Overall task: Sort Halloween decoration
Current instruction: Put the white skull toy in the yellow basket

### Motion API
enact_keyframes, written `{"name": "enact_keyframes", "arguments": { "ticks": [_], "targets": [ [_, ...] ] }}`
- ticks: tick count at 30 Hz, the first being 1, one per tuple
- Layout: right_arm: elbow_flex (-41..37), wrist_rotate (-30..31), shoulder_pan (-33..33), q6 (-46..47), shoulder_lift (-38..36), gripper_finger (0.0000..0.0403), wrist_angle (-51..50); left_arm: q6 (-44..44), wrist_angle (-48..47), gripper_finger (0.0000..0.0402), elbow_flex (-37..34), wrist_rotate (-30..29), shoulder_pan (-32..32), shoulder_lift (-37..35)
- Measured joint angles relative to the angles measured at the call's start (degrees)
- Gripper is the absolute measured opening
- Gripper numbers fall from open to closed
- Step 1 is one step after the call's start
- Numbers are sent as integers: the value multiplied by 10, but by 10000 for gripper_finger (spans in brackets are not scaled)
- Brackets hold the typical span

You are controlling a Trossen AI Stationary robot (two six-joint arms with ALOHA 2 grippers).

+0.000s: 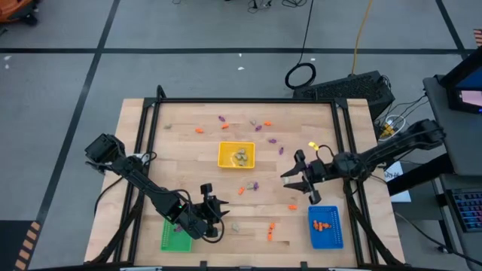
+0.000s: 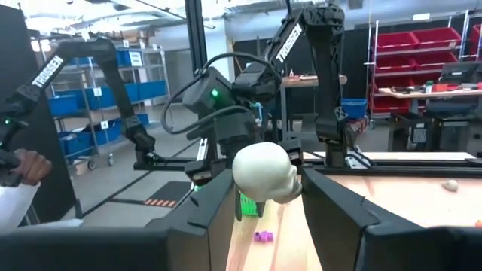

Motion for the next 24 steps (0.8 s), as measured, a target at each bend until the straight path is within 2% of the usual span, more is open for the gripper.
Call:
{"name": "enact_keyframes", "arguments": {
  "ticks": [15,24],
  "targets": [
    [0,0,0,-20,8,137,-7,-1,0,132,0,0,0,0],
    [1,72,17,118,3,137,-173,-4,2,132,0,0,0,0]
  ]
}}
